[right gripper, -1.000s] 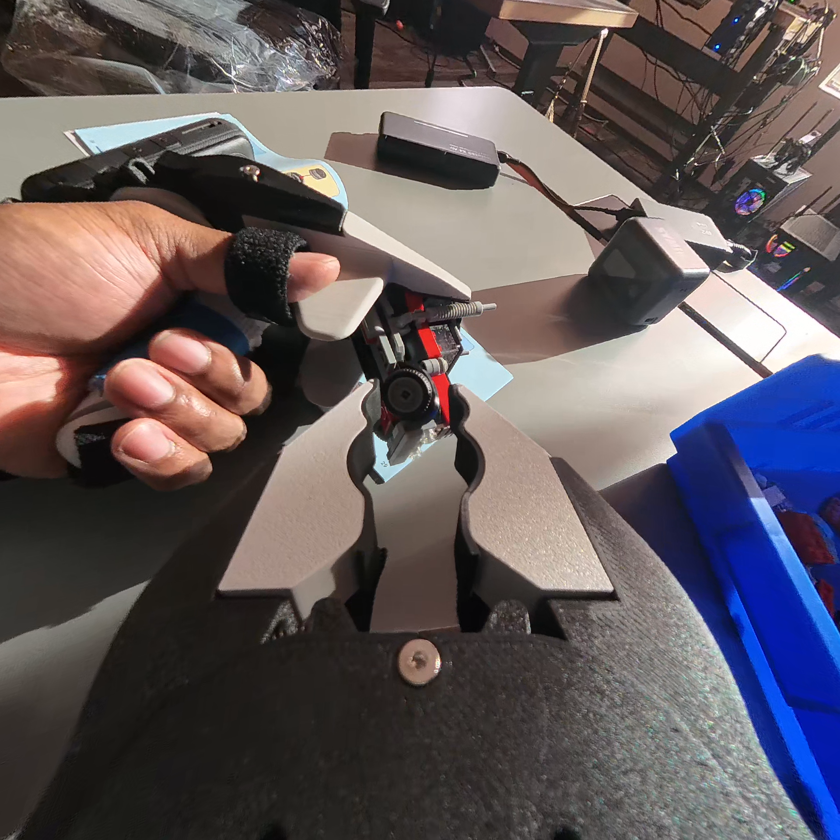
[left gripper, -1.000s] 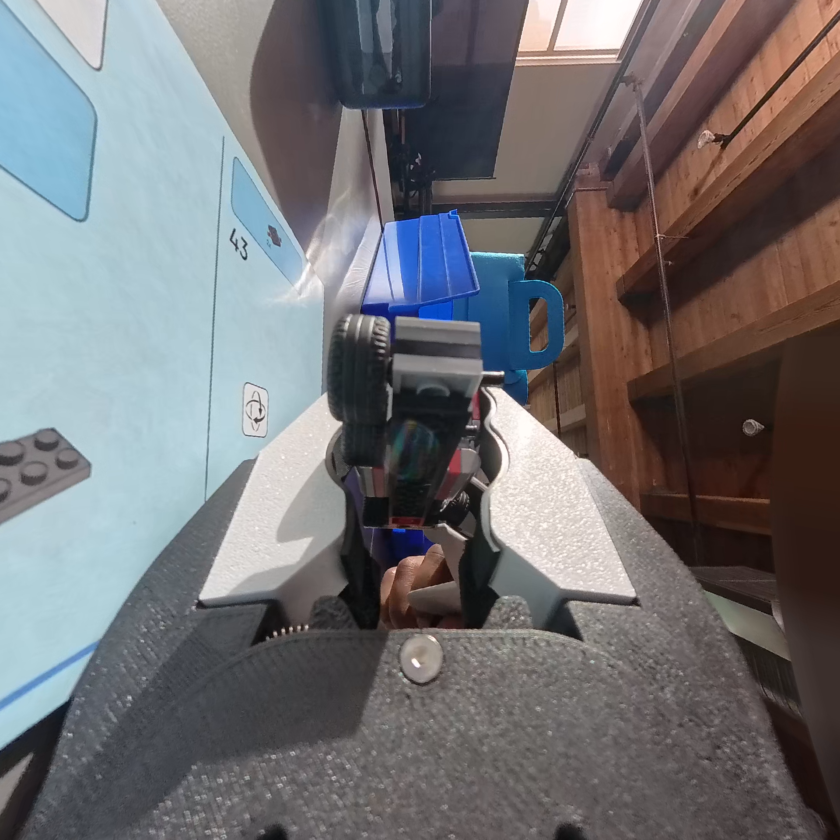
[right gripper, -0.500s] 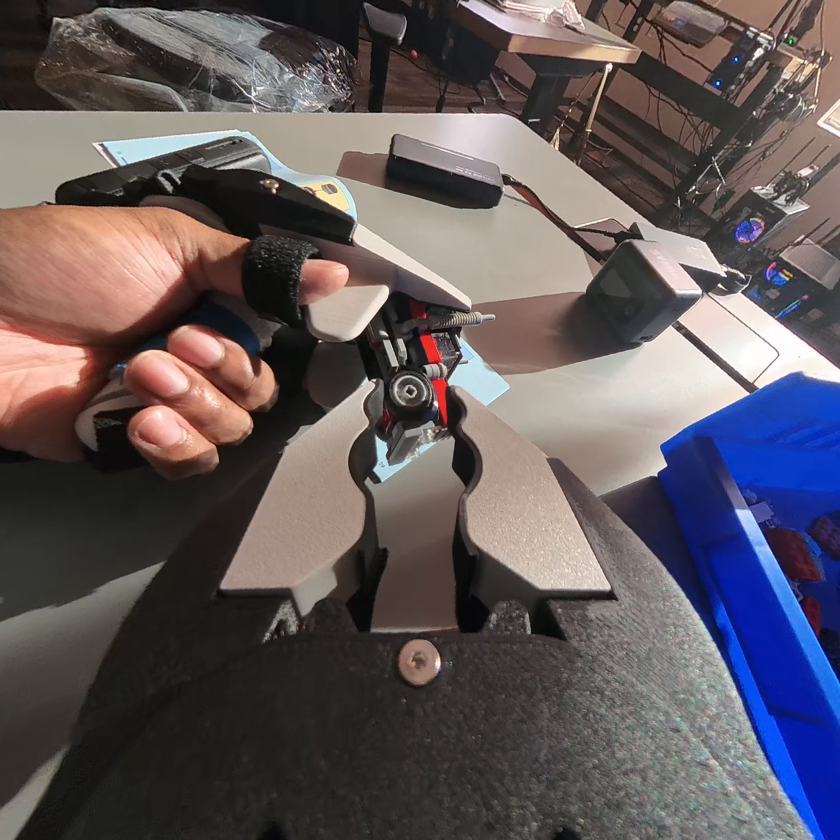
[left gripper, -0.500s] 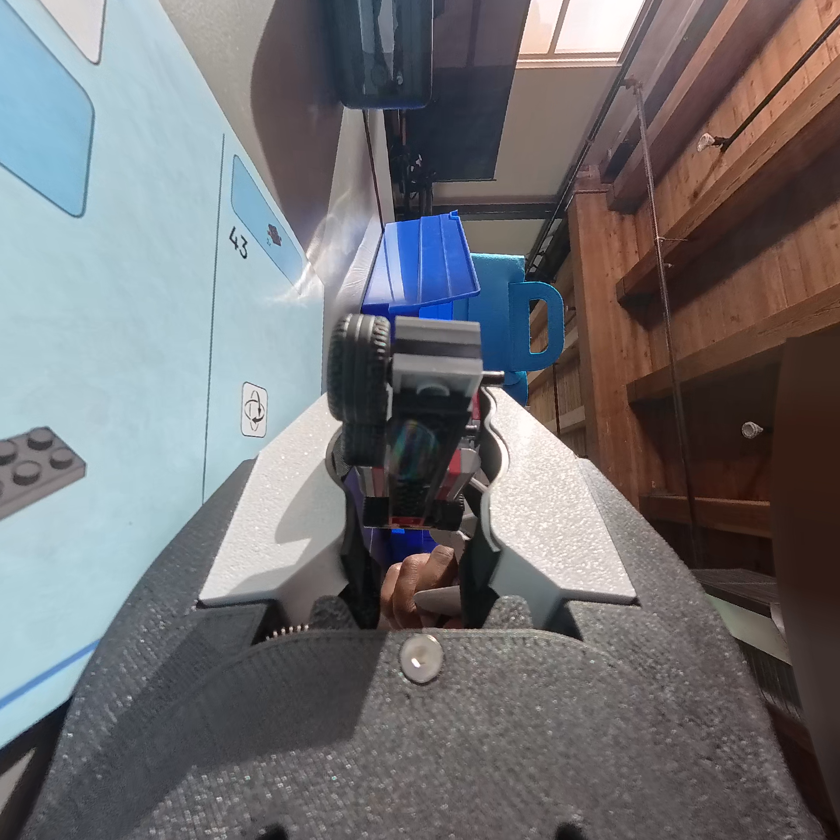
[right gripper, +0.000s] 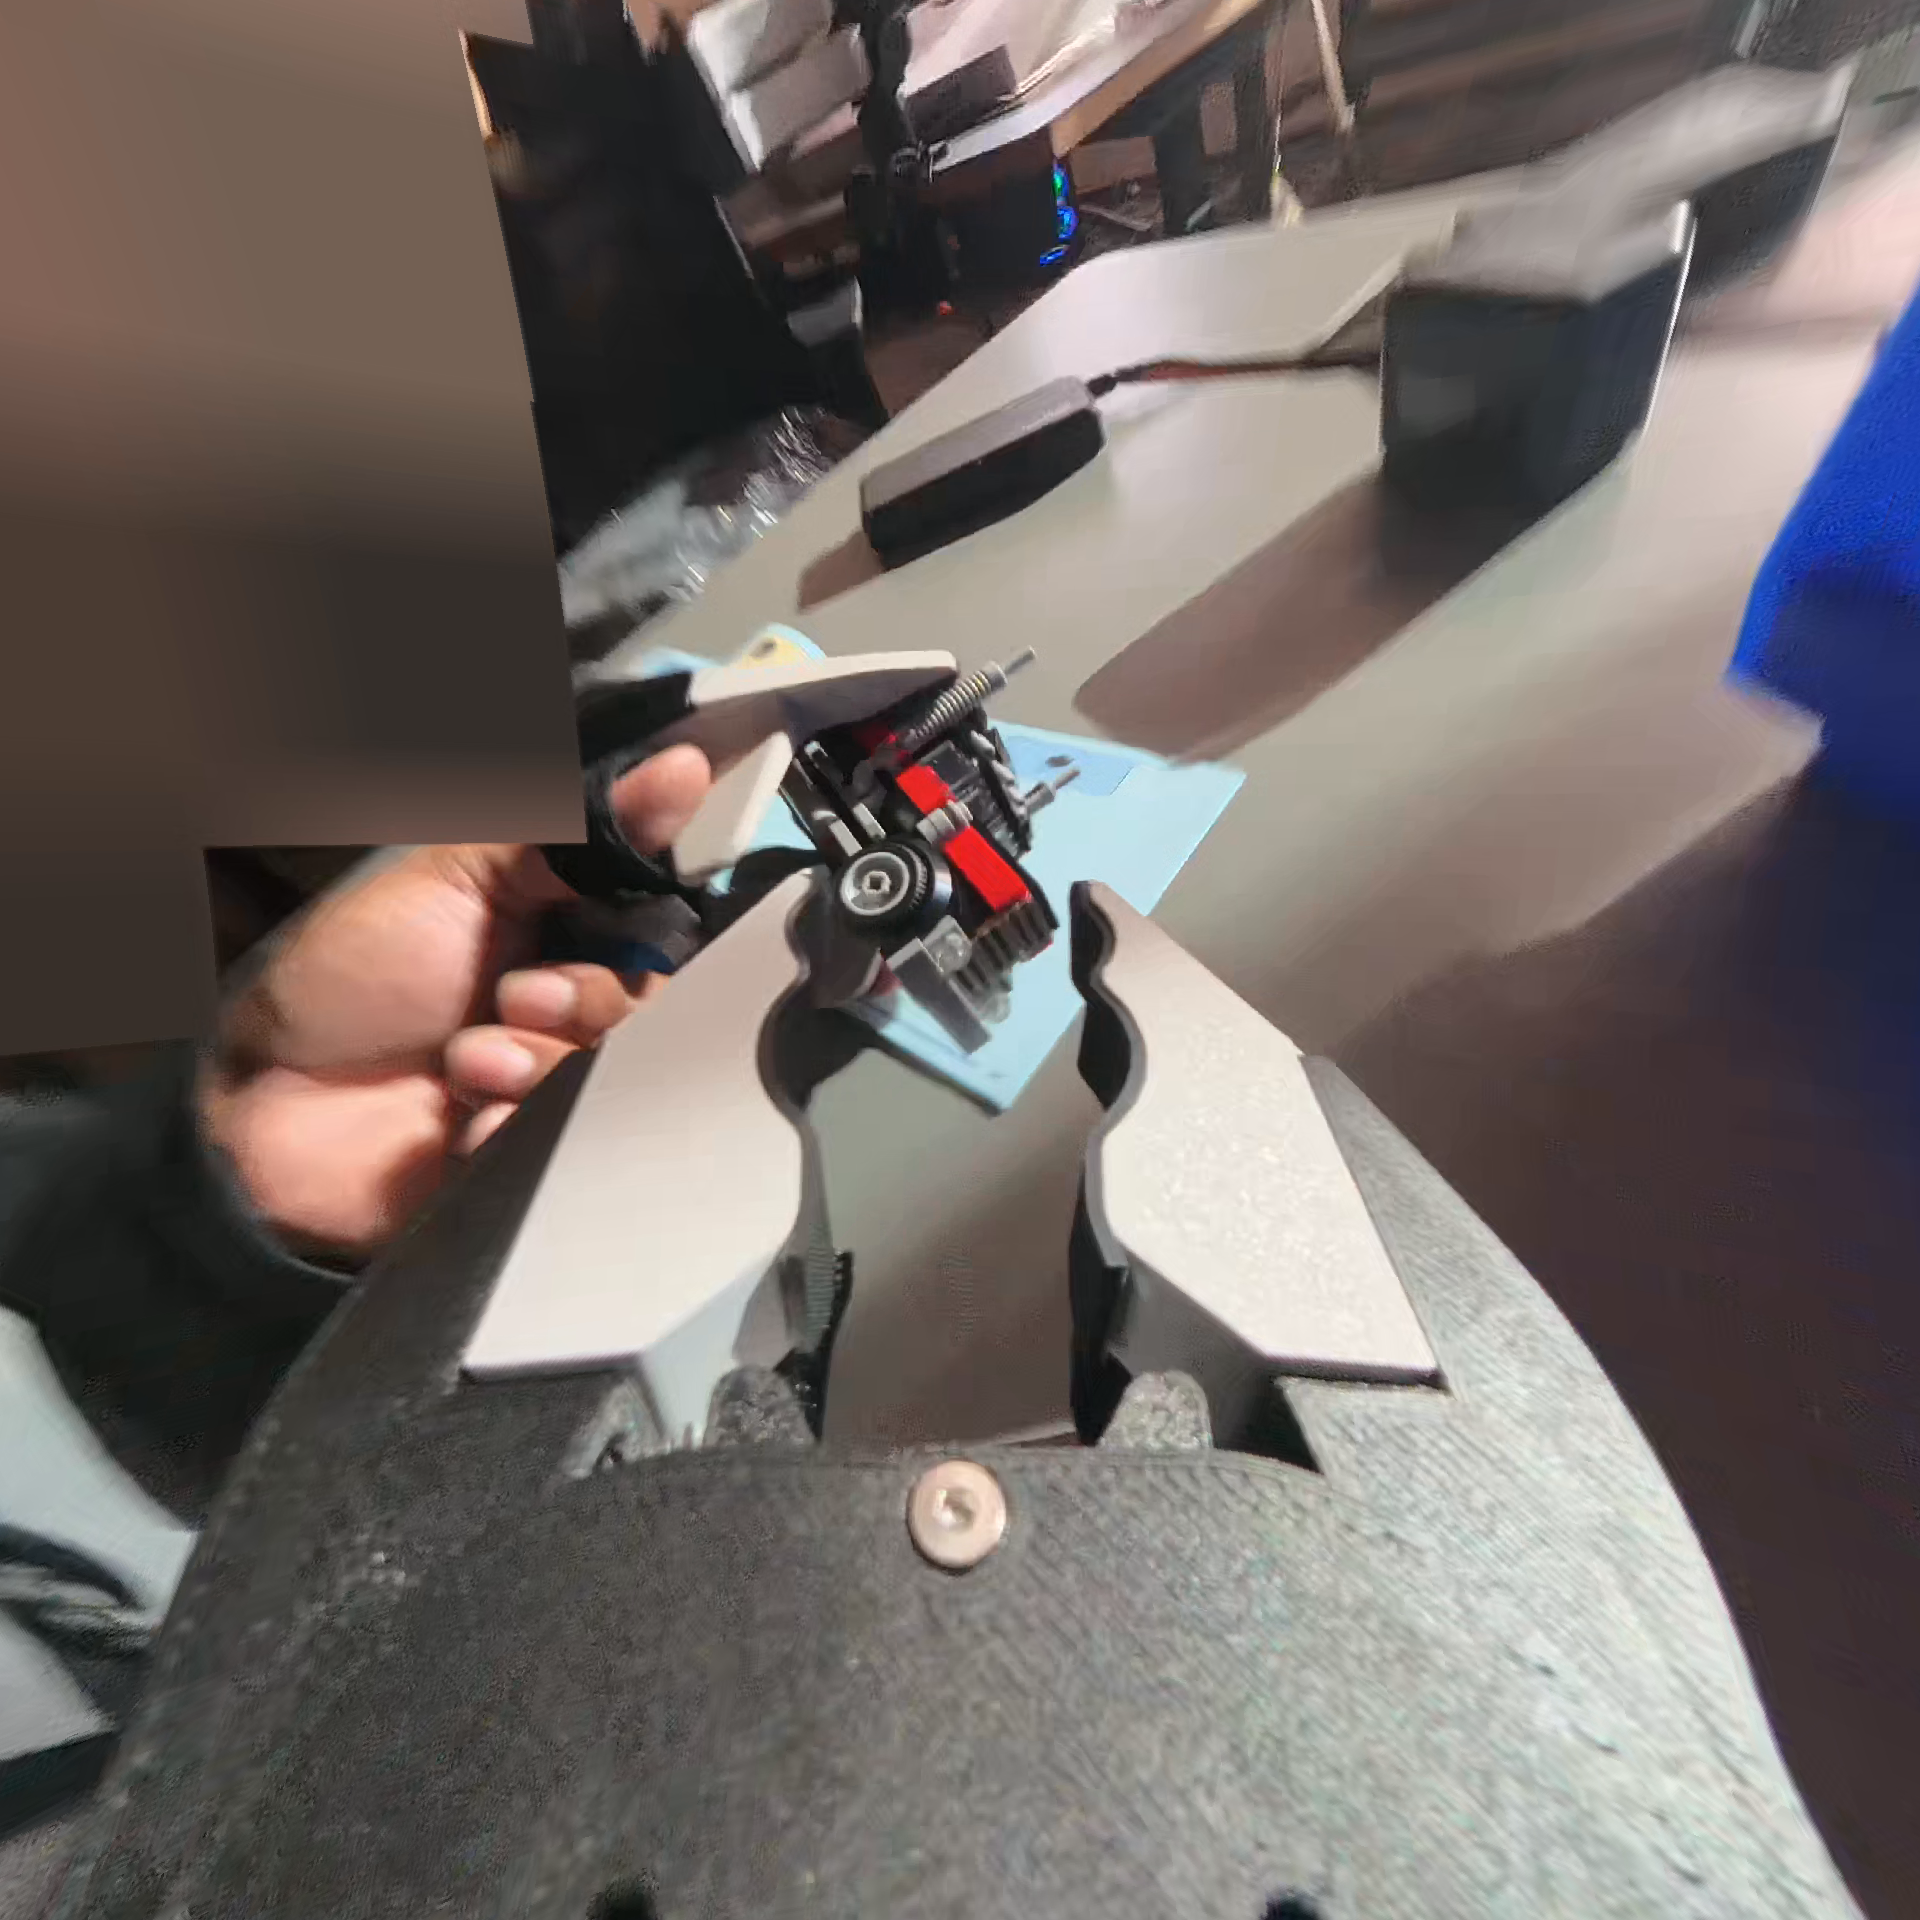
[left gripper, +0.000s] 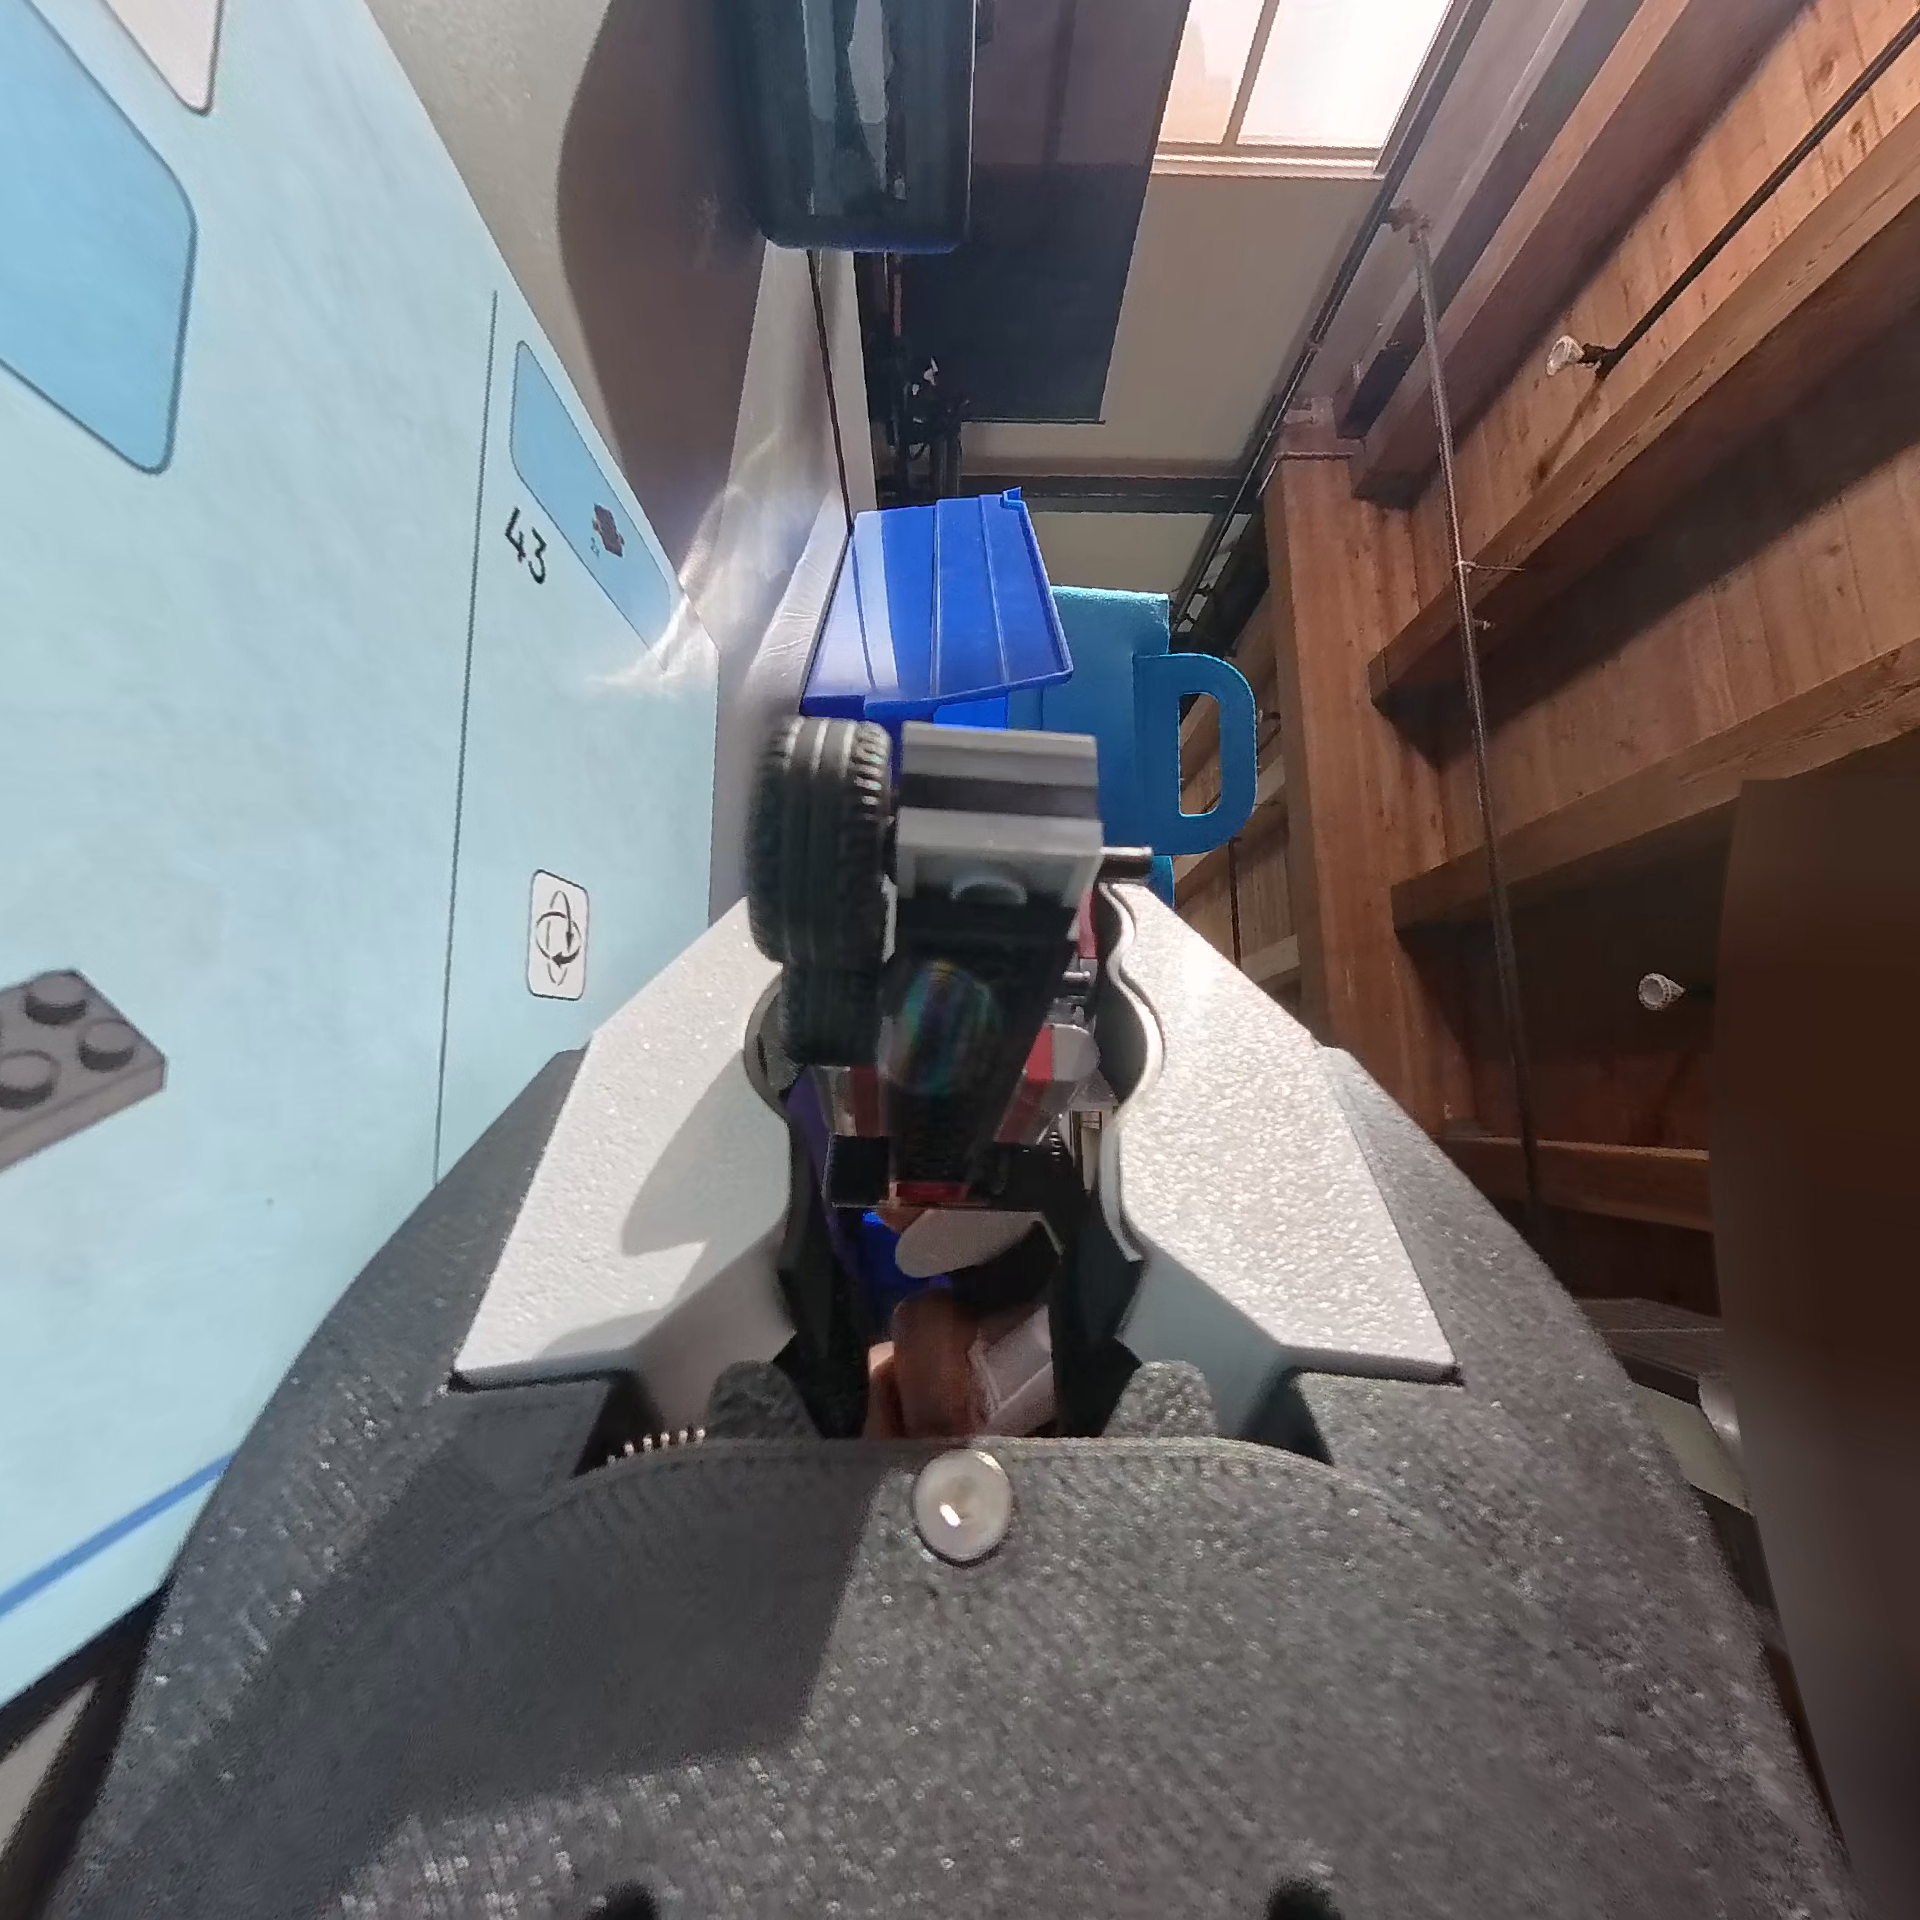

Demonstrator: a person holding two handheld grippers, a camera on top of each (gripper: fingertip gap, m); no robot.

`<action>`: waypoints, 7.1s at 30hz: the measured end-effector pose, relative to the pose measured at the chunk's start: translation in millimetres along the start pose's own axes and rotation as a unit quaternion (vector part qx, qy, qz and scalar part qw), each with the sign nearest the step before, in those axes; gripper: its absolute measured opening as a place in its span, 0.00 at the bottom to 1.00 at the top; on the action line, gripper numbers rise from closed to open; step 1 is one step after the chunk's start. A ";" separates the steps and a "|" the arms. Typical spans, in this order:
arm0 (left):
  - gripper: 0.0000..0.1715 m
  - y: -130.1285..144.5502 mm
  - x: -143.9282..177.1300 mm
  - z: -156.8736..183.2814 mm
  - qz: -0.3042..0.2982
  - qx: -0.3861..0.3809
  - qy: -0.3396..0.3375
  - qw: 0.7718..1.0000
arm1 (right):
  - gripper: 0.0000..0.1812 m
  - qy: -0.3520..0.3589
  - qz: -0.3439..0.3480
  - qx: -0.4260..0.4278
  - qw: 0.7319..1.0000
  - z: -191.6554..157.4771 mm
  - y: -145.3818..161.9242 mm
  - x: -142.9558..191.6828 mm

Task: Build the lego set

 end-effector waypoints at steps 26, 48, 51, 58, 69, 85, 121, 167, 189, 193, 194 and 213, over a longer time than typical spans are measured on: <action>0.31 10.8 -4.5 14.3 -0.024 -0.039 0.053 0.998 | 0.29 -0.158 0.085 -0.397 0.900 7.8 29.0 -13.3; 0.31 14.9 -1.1 34.4 -0.018 -0.118 0.109 0.987 | 0.26 -0.168 0.115 -0.351 0.914 1.3 20.4 -7.5; 0.31 15.5 -1.3 36.8 -0.018 -0.130 0.113 0.985 | 0.26 -0.164 0.119 -0.344 0.917 -0.5 19.1 -6.5; 0.31 12.4 -5.0 31.2 -0.012 -0.114 0.099 0.989 | 0.33 -0.172 0.100 -0.349 0.916 2.0 20.2 -7.8; 0.31 29.0 -18.6 14.6 -0.076 0.000 0.069 0.995 | 0.41 -0.030 0.016 0.015 0.999 3.2 9.6 27.8; 0.39 61.4 -14.3 33.3 -0.105 -0.025 0.091 0.990 | 0.23 0.008 0.045 0.205 0.978 -18.3 8.7 41.4; 0.31 78.5 -47.2 24.7 -0.208 -0.077 0.052 0.974 | 0.23 0.391 -0.065 0.093 0.913 68.3 53.0 230.8; 0.31 99.7 -44.0 -0.8 -0.384 -0.105 0.000 0.918 | 0.08 0.126 -0.128 0.203 0.962 79.8 -8.0 95.8; 0.31 99.3 -51.2 1.8 -0.365 -0.094 0.019 0.926 | 0.14 0.342 -0.197 0.127 0.910 133.7 1.6 70.2; 0.31 98.2 -50.7 2.1 -0.364 -0.089 0.023 0.927 | 0.14 0.350 -0.199 0.136 0.905 141.0 -2.4 68.2; 0.31 97.7 -50.4 2.2 -0.363 -0.088 0.024 0.927 | 0.14 0.345 -0.201 0.142 0.906 140.5 -2.5 67.2; 0.31 79.7 -46.2 3.4 -0.318 -0.094 0.013 0.943 | 0.18 0.102 -0.172 0.217 0.955 80.6 -2.7 69.7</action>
Point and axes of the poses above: each gripper's, where its closed fingertips meet, x back along the fingers, y out of its underside, z = x × y across the jaws, the point moved 7 cm from there along x, back along the fingers, and after that the axes turned 7 degrees about -y, right-handed, at the moved point
